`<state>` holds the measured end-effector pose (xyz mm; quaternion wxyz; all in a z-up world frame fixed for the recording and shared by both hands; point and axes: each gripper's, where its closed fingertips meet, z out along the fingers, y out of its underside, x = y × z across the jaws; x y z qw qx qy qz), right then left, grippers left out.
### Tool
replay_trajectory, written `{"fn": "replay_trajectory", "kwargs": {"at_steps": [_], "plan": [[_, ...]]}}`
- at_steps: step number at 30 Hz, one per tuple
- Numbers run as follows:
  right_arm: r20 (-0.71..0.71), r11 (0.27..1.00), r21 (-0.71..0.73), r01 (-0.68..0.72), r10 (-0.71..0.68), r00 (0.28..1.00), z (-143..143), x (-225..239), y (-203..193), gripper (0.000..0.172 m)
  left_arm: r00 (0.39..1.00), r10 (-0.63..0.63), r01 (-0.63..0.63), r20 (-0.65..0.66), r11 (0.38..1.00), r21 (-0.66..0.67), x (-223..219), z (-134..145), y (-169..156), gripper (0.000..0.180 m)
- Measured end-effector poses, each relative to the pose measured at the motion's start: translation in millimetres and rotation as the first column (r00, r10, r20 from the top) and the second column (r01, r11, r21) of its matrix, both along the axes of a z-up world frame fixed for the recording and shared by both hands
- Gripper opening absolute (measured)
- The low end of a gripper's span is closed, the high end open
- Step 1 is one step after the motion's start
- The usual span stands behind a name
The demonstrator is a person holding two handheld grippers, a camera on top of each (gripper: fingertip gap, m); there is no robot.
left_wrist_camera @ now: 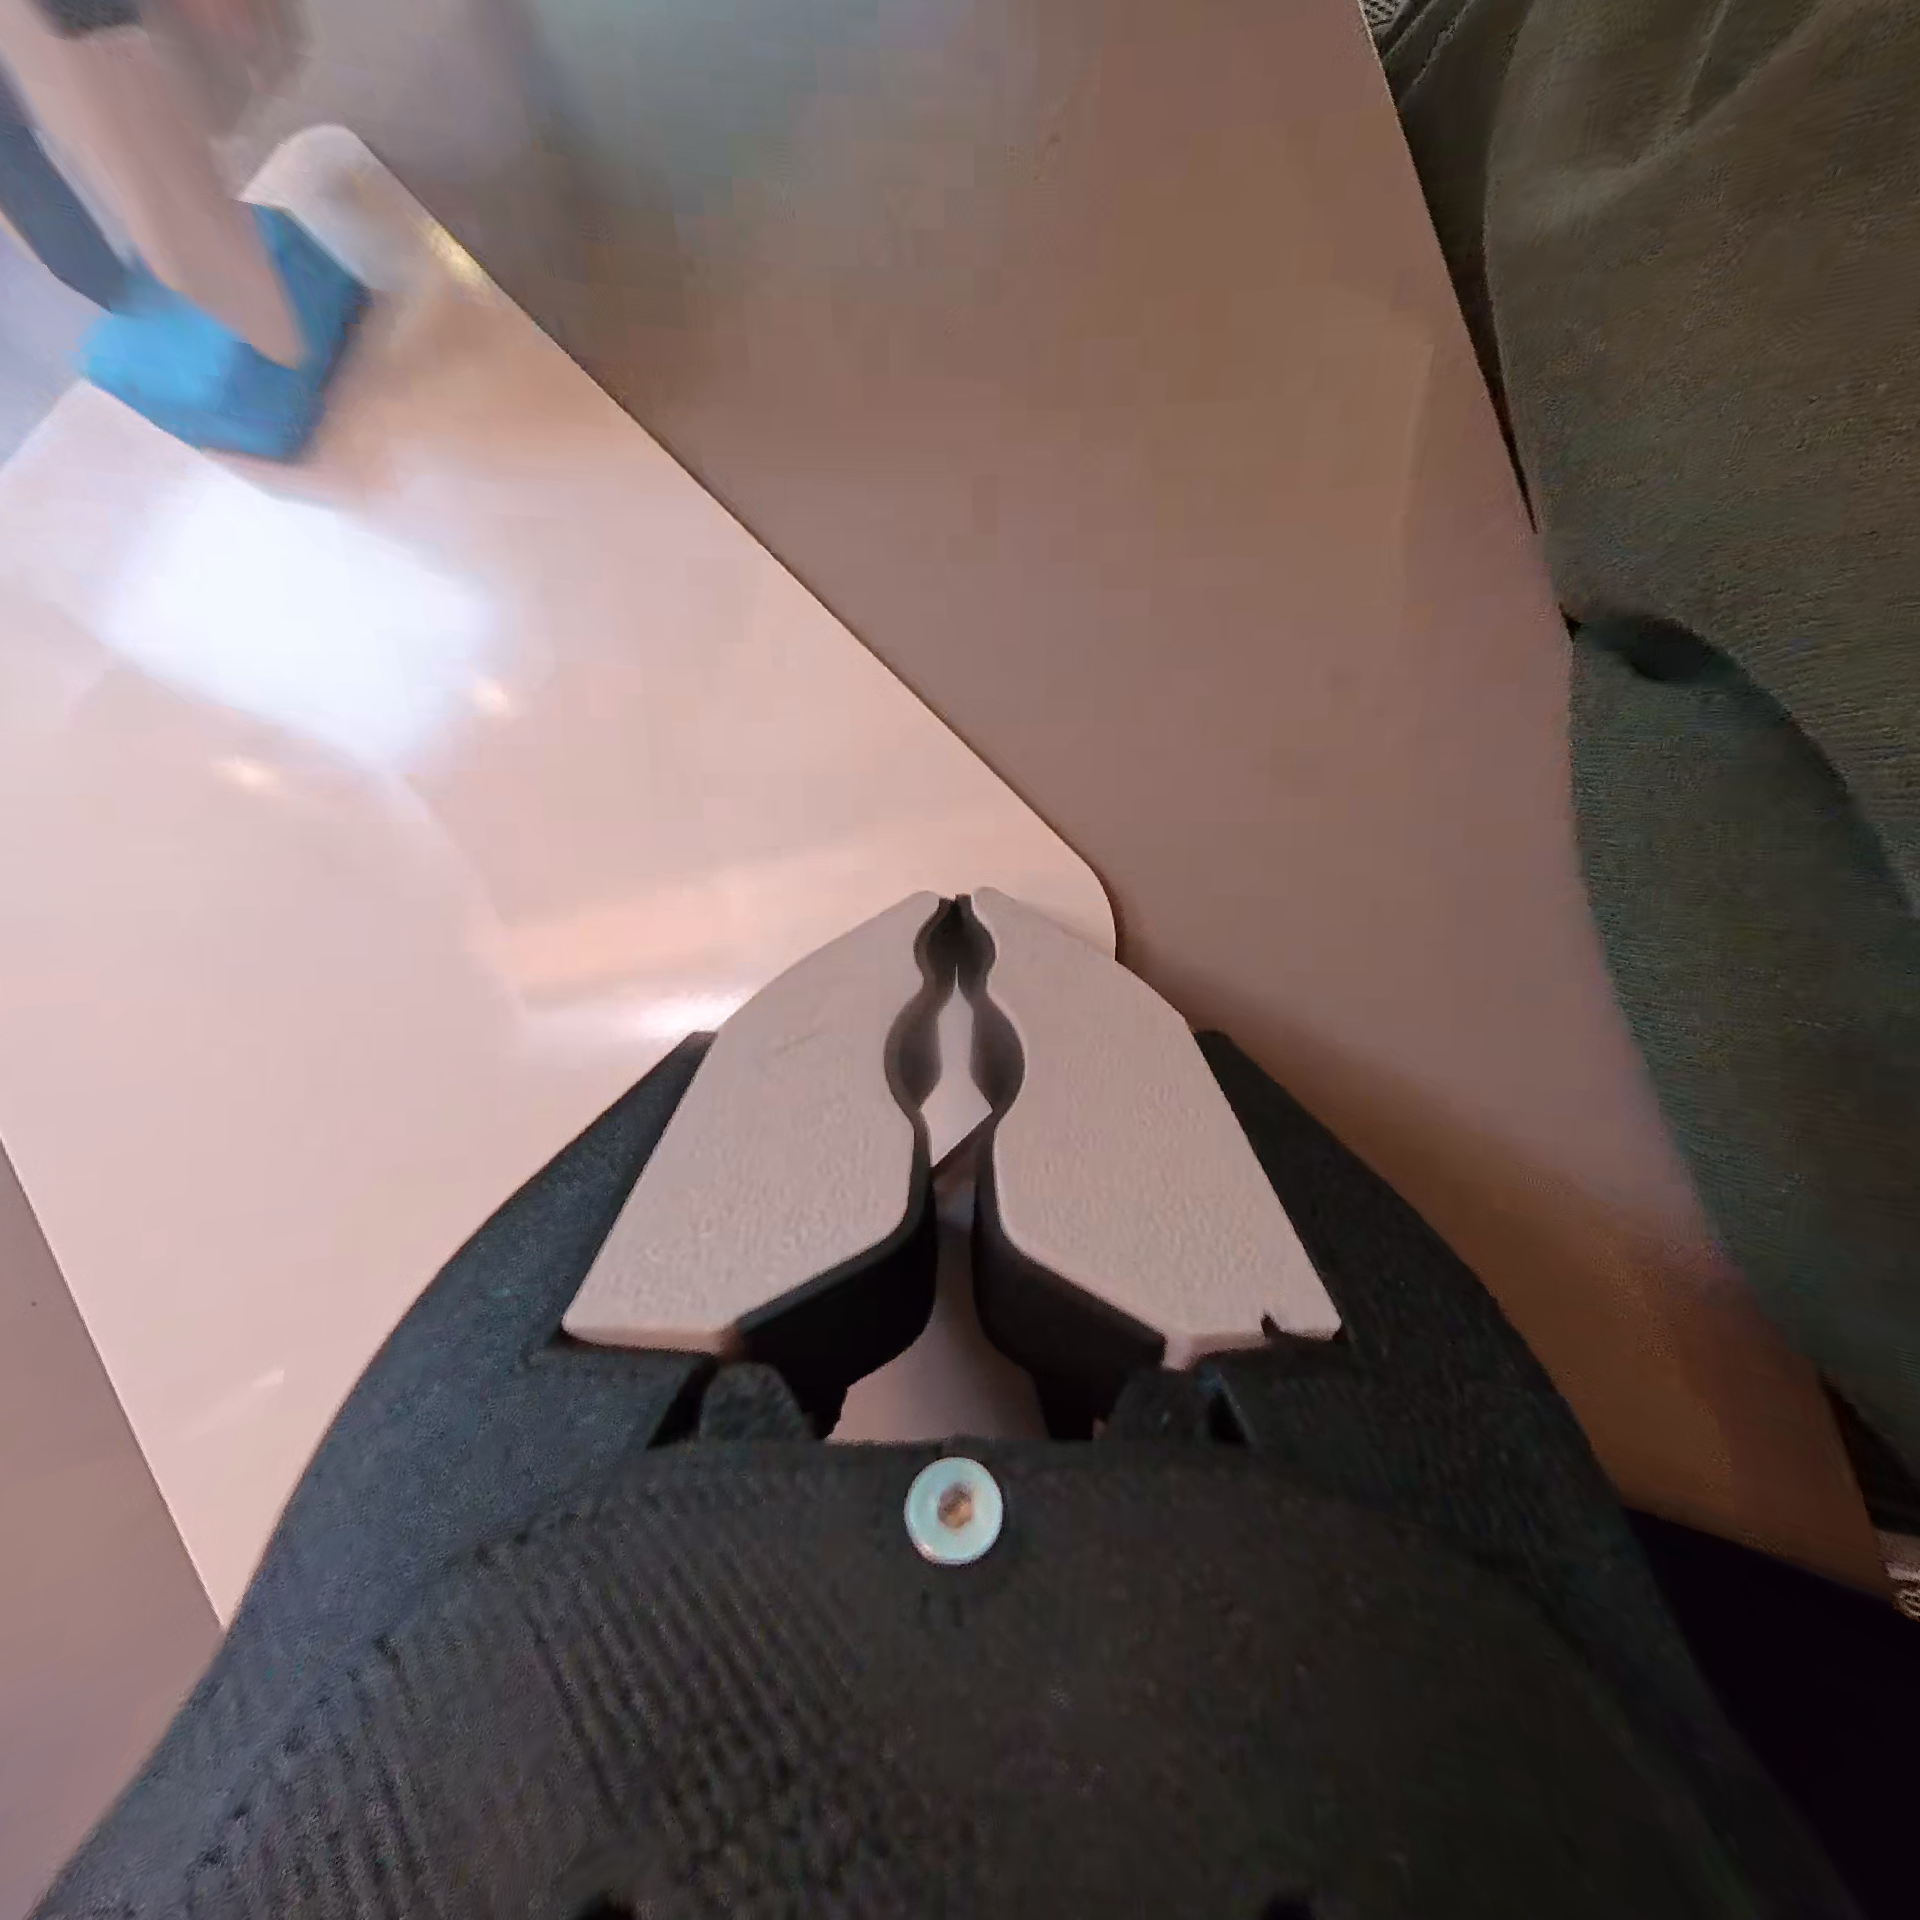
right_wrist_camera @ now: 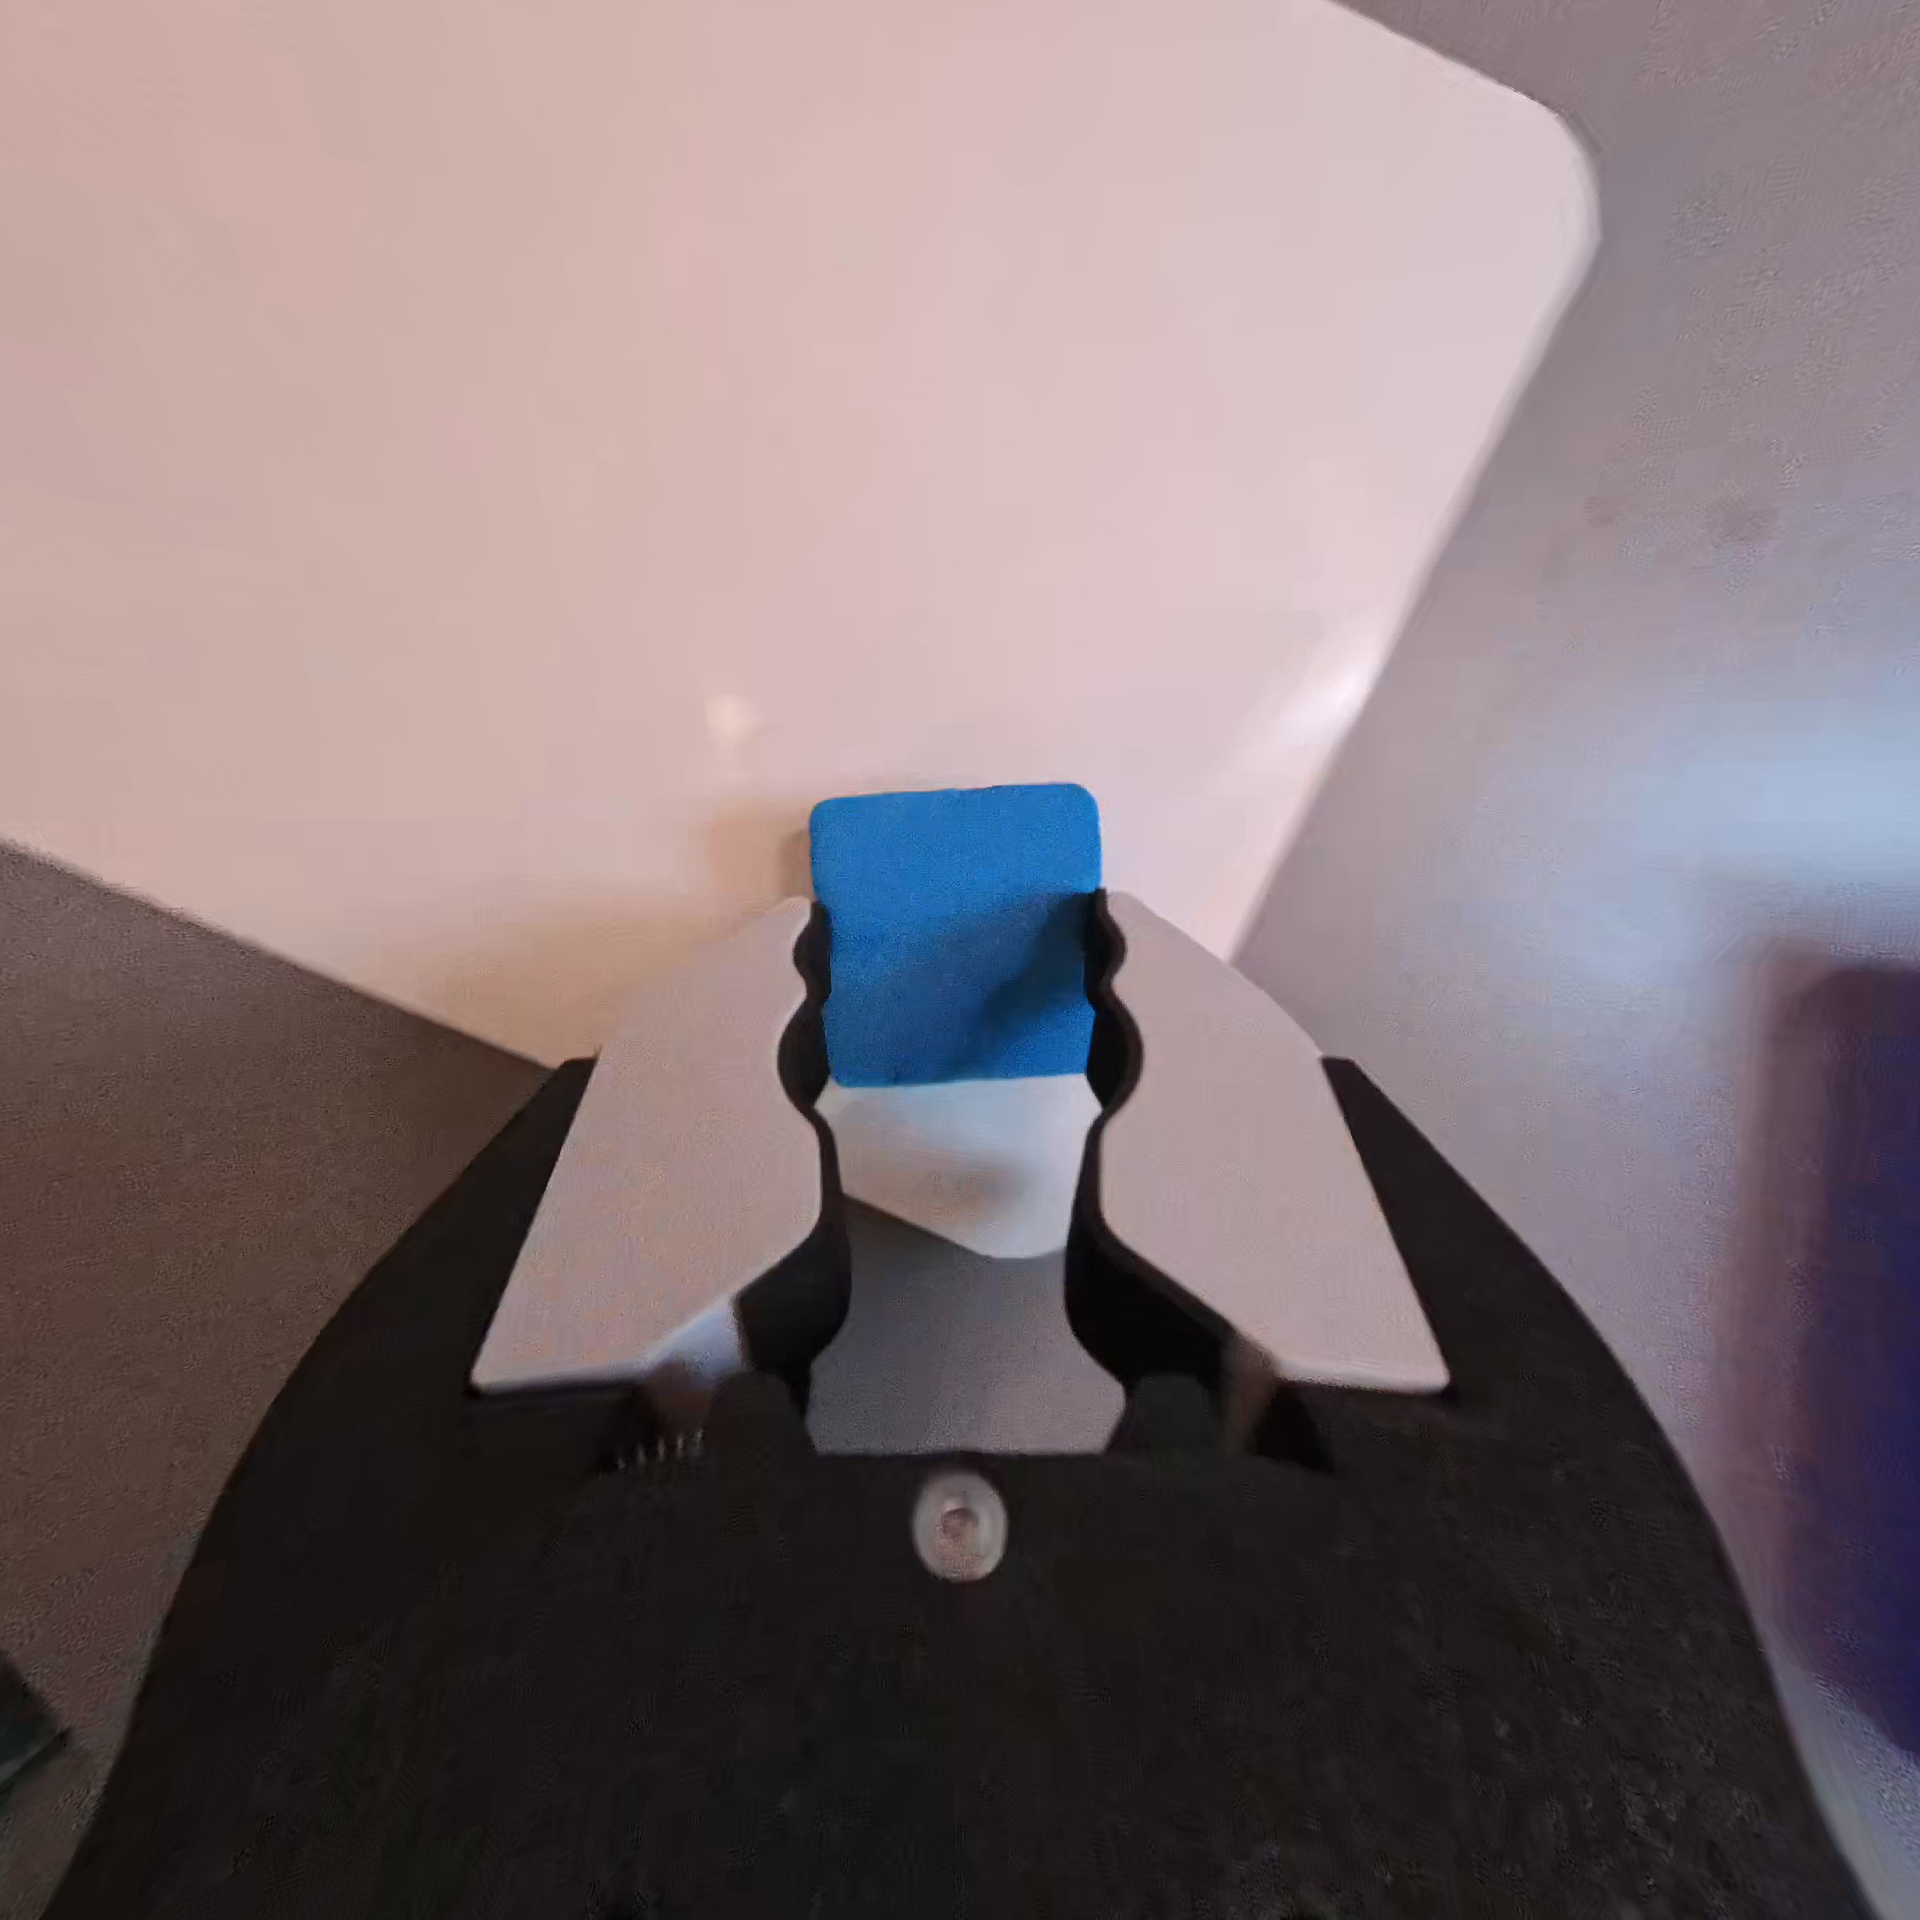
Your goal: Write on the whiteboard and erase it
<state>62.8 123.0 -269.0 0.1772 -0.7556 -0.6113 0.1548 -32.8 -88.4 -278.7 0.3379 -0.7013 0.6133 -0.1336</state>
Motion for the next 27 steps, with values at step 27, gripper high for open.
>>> {"fn": "replay_trajectory", "kwargs": {"at_steps": [27], "plan": [[-0.084,0.994,0.061,0.091,-0.086,0.993,0.7,-44.3,31.7,0.048,1.000,0.006,-0.006,0.003,1.000,-0.005,-5.4,0.4,2.9,0.001]]}}
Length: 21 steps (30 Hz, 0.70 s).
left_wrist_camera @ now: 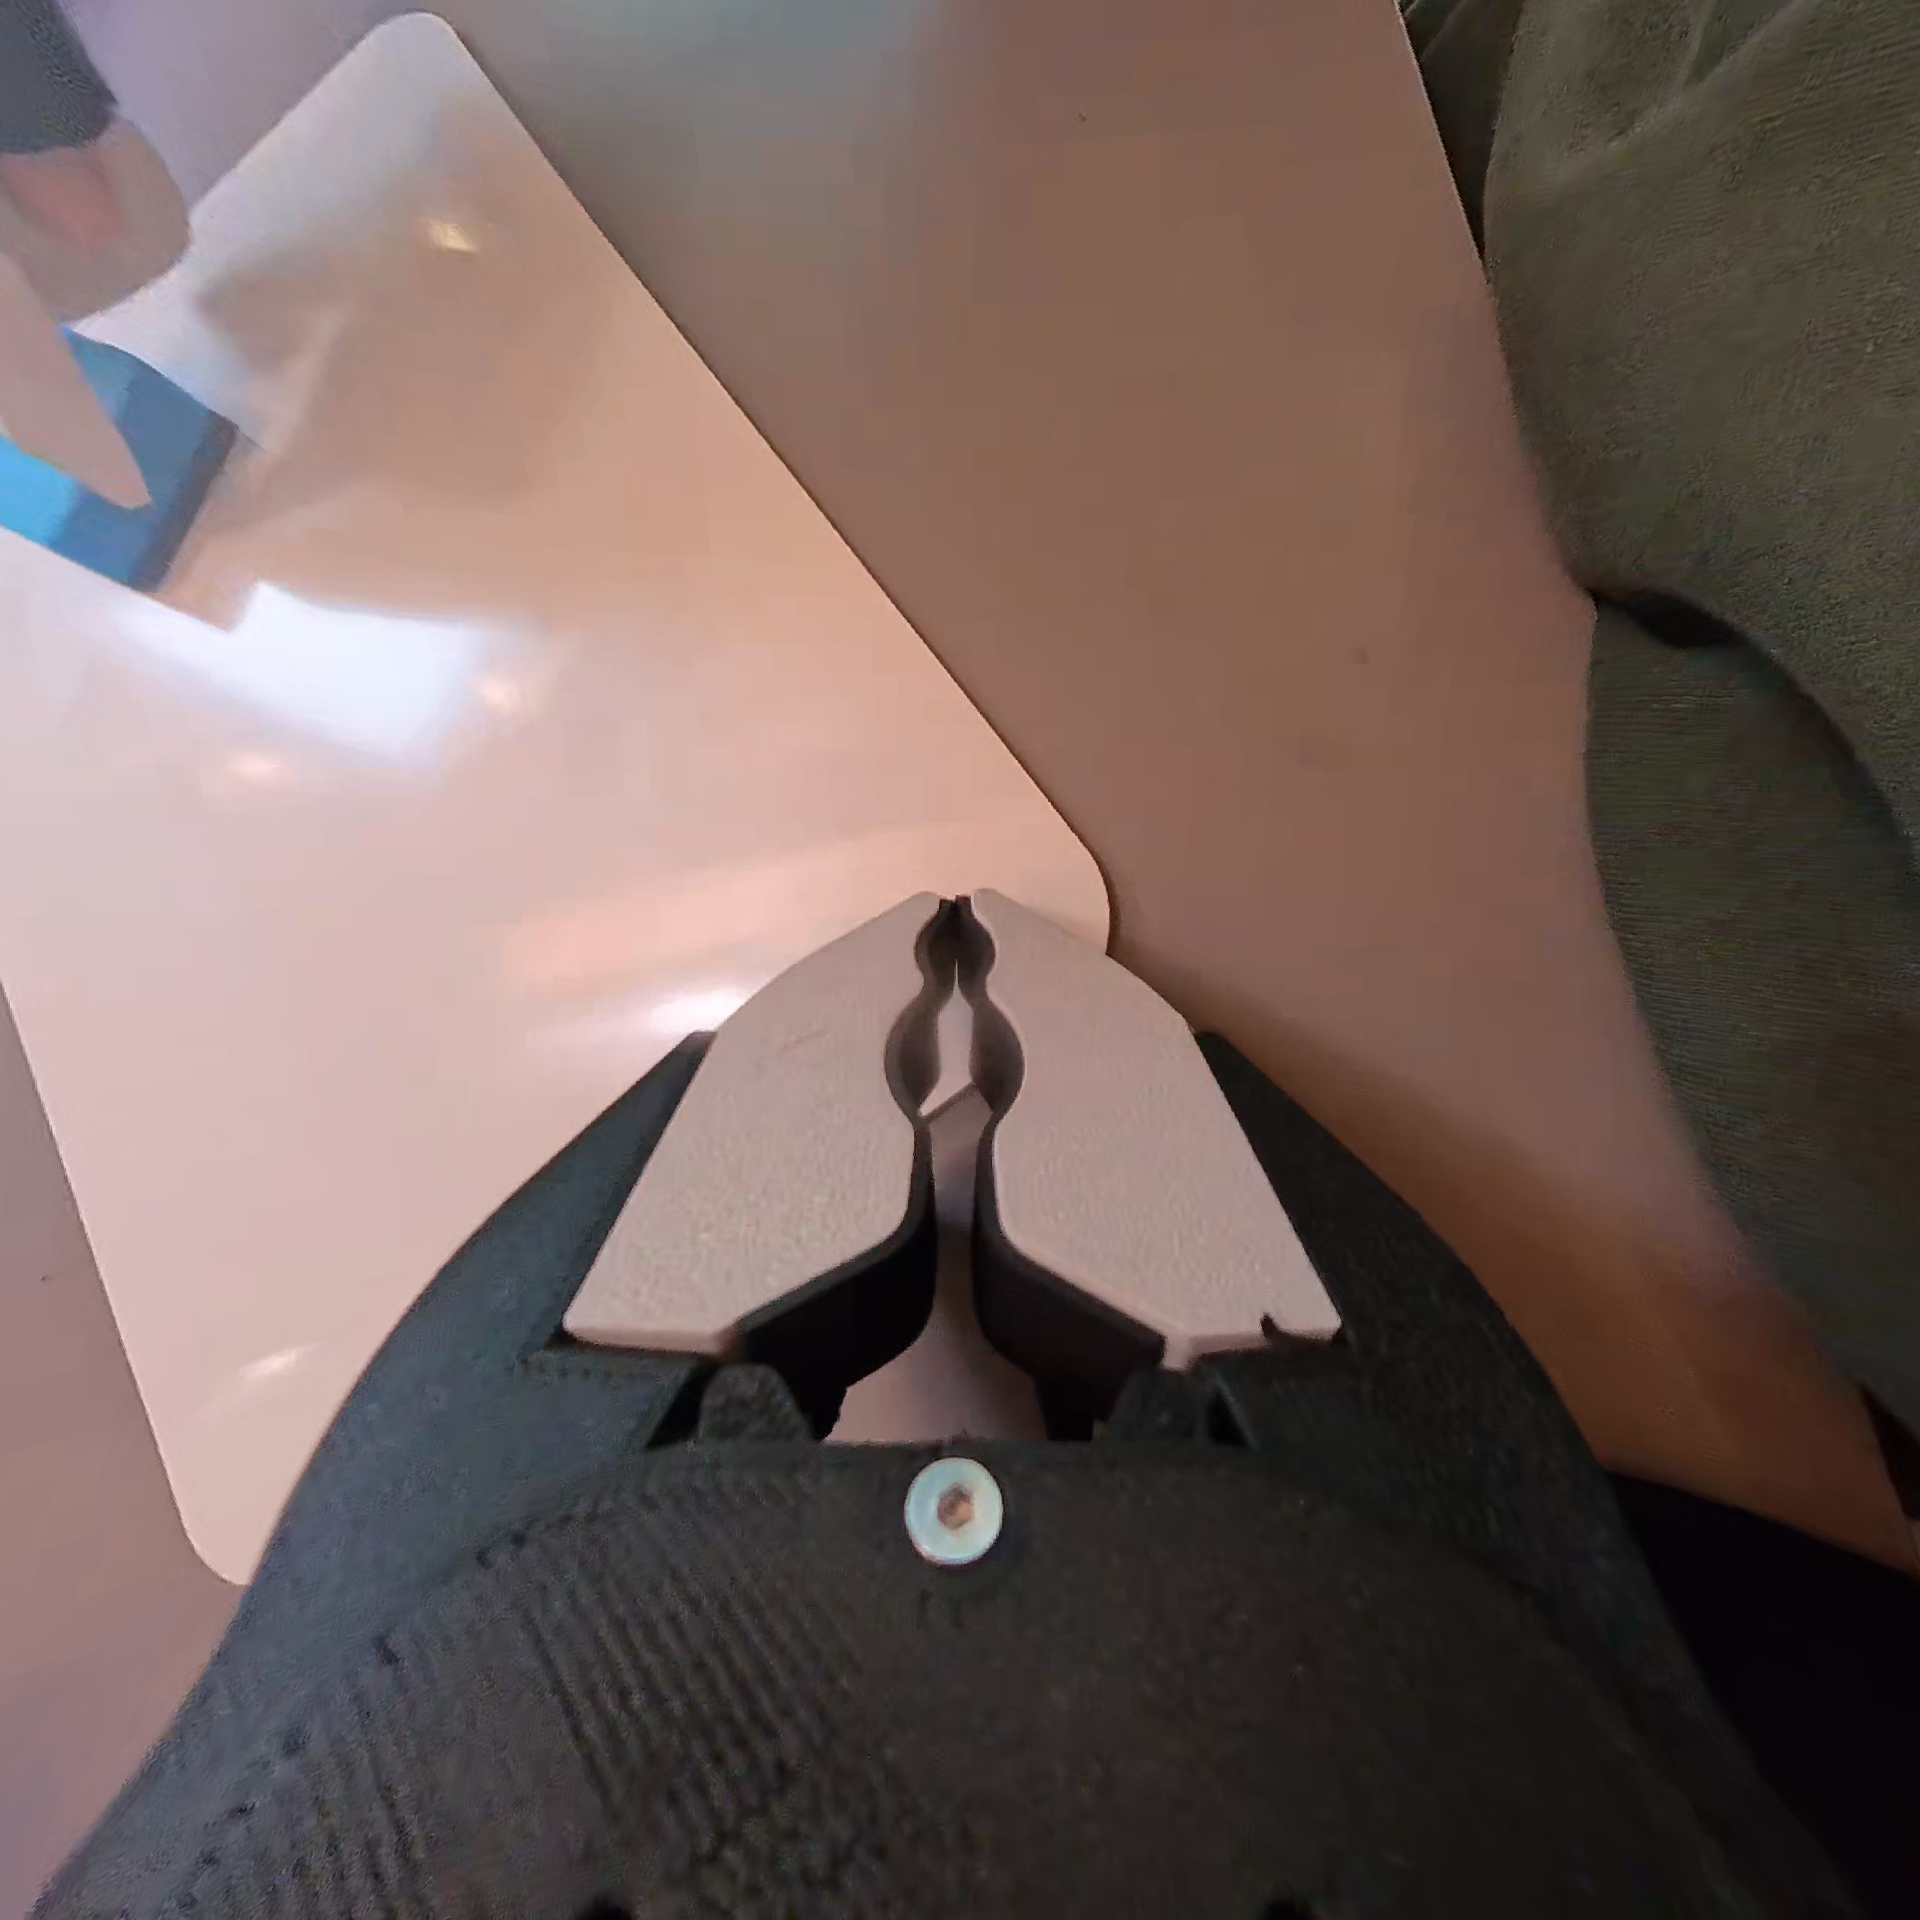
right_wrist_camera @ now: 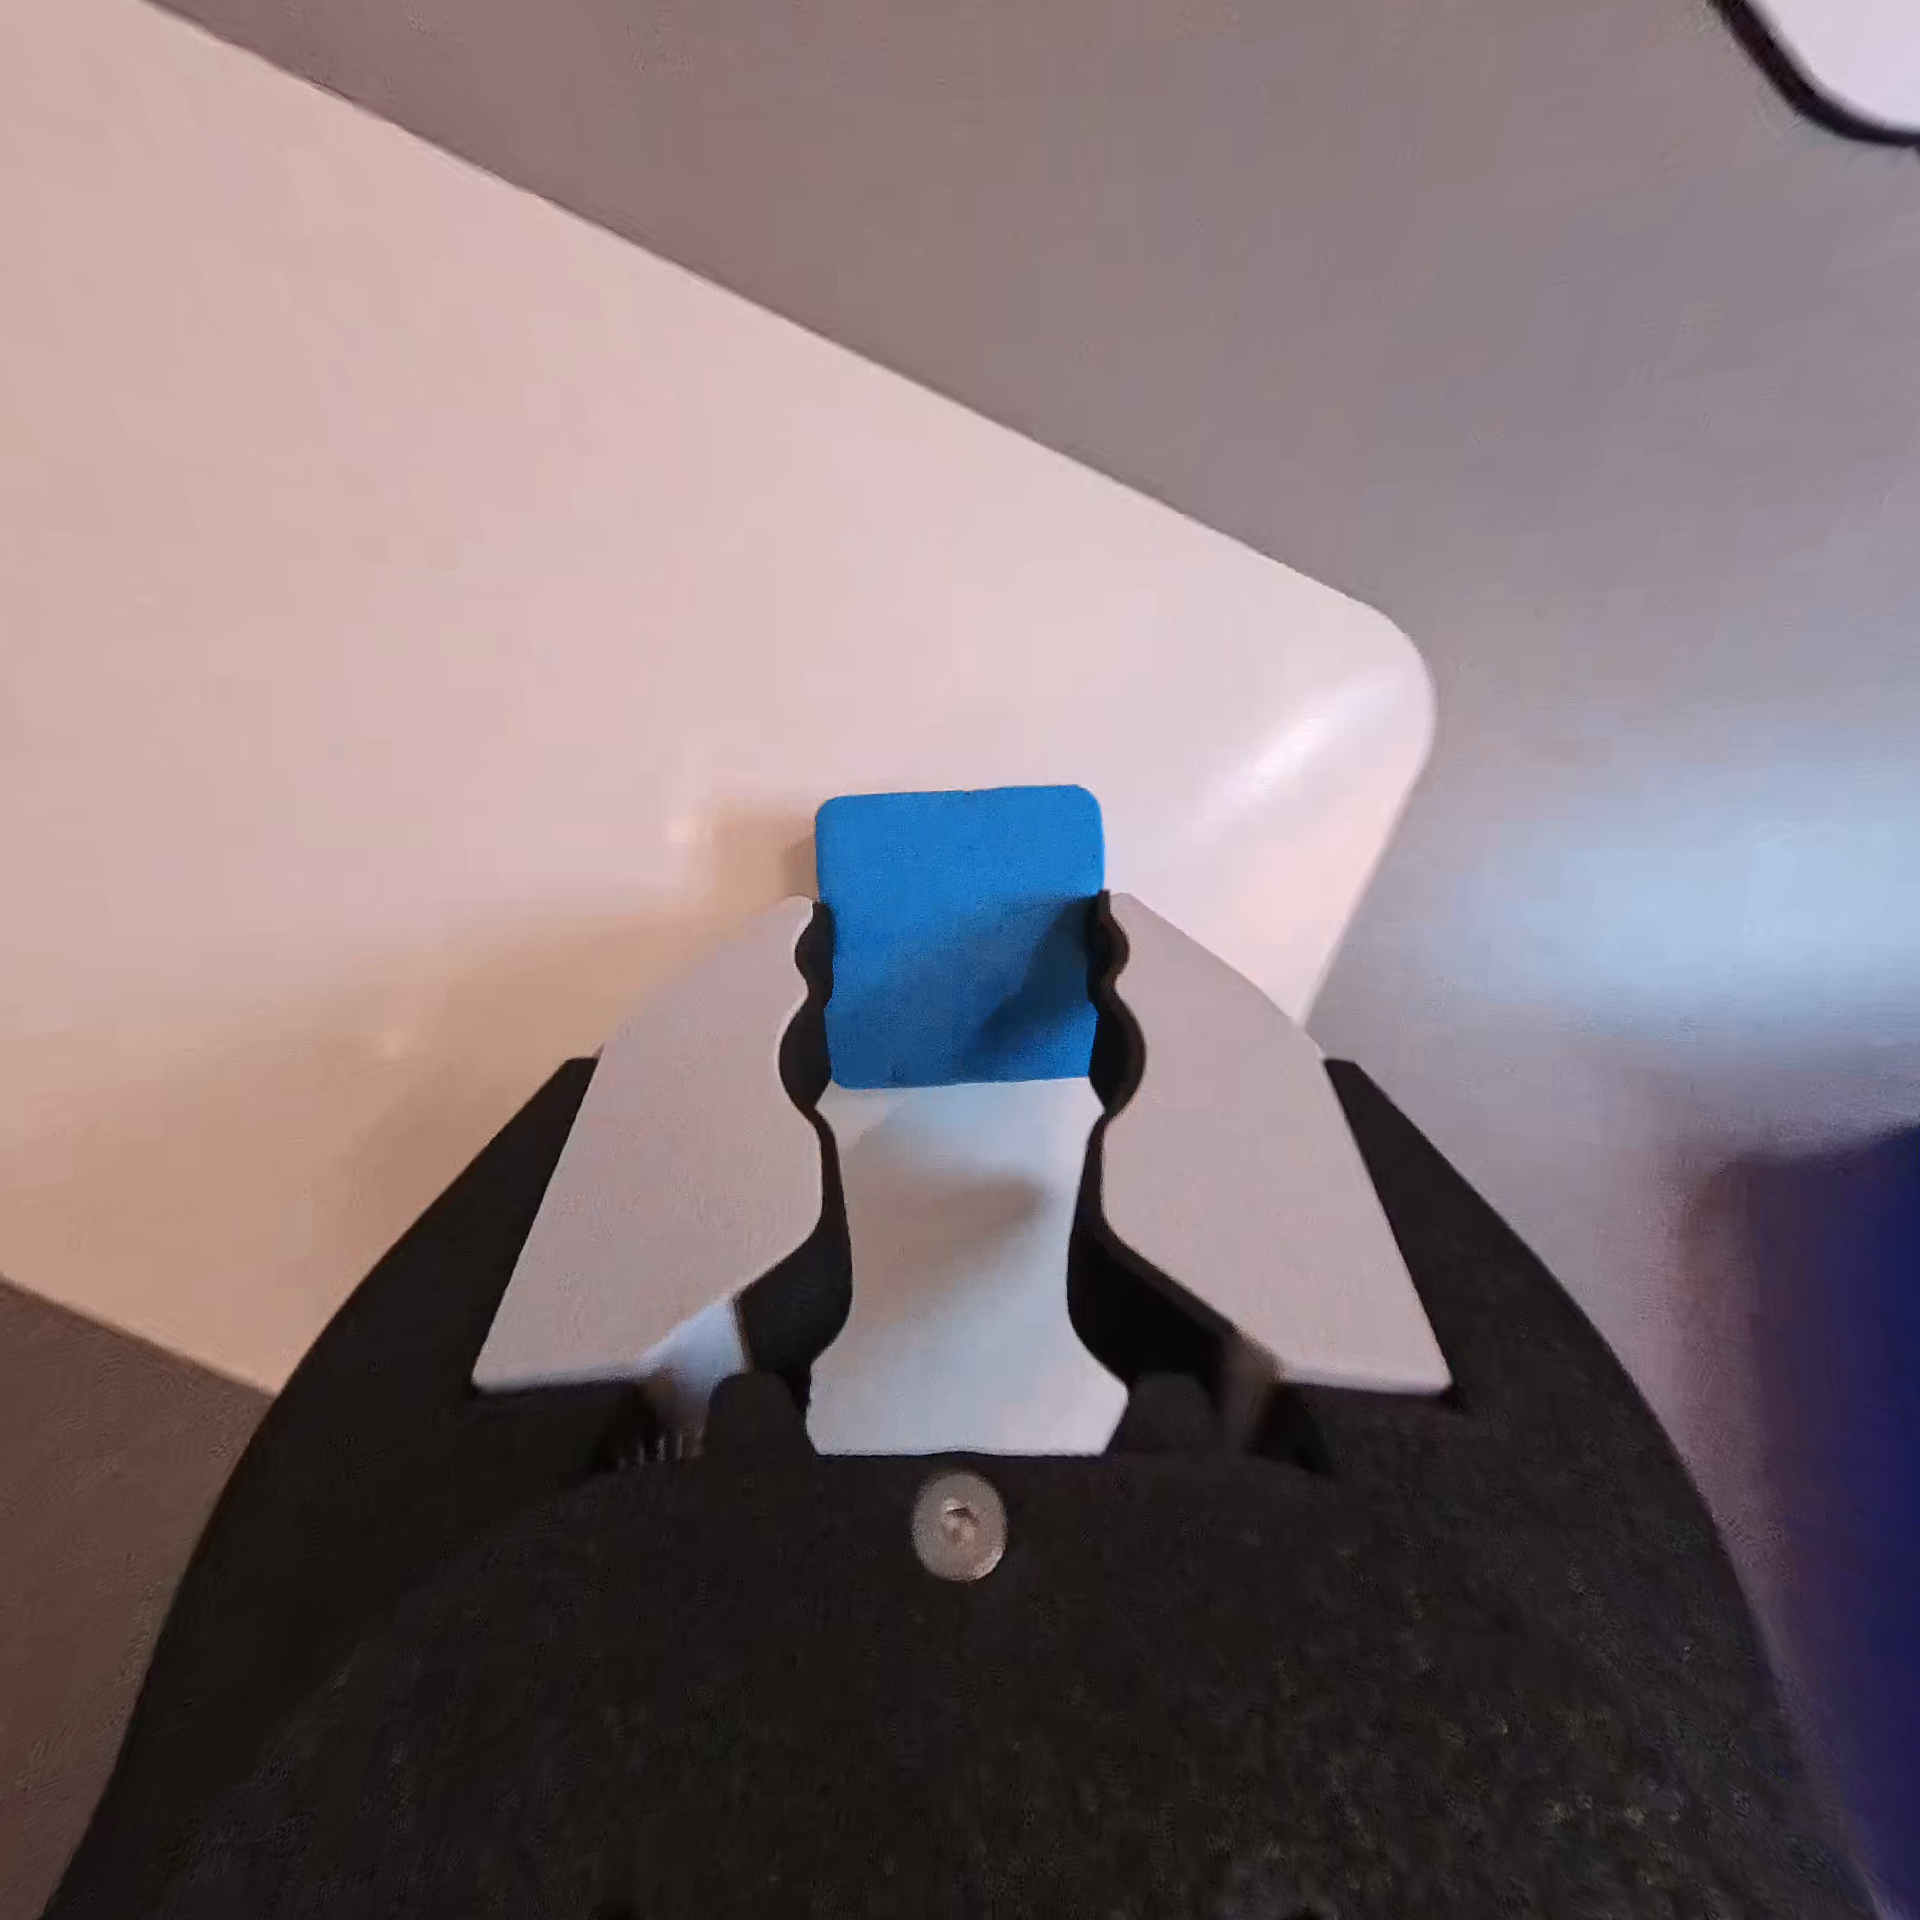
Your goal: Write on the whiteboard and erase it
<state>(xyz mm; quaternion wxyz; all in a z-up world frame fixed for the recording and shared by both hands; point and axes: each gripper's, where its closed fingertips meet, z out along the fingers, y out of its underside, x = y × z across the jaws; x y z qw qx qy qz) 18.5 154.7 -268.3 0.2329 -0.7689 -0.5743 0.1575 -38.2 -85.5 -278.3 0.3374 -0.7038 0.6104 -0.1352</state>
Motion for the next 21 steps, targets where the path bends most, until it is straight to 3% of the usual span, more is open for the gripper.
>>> {"fn": "replay_trajectory", "kwargs": {"at_steps": [3,6,9,12,15,17,21], "plan": [[-0.009,0.975,-0.011,-0.224,0.224,0.975,0.0,-38.6,-75.1,0.048,1.000,0.000,0.000,0.011,1.000,-0.013,1.5,0.0,1.1,0.001],[-0.014,0.886,-0.011,-0.463,0.463,0.886,0.3,-75.9,-157.8,0.048,1.000,-0.001,0.001,0.010,1.000,-0.007,2.3,0.2,1.0,0.000],[-0.007,0.824,-0.012,-0.566,0.566,0.825,0.3,-85.7,-185.7,0.048,1.000,0.001,-0.001,0.013,1.000,-0.006,2.2,0.3,0.2,0.001],[-0.021,0.887,-0.027,-0.462,0.461,0.887,0.0,-68.8,-134.3,0.048,1.000,-0.002,0.002,0.012,1.000,-0.004,2.0,0.4,-1.1,0.000],[-0.021,0.977,-0.014,-0.213,0.213,0.977,-0.3,-26.5,-41.0,0.048,1.000,-0.007,0.007,0.015,1.000,-0.004,2.4,0.6,-2.5,0.000],[-0.047,0.998,-0.002,-0.064,0.064,0.997,-0.1,1.3,8.3,0.048,1.000,-0.003,0.003,0.031,1.000,-0.021,3.0,0.8,-2.5,0.000],[-0.145,0.999,0.017,-0.050,0.052,0.988,5.0,12.7,23.7,0.048,0.998,0.020,-0.016,0.064,0.997,-0.069,2.6,1.3,-0.3,0.000]]}}
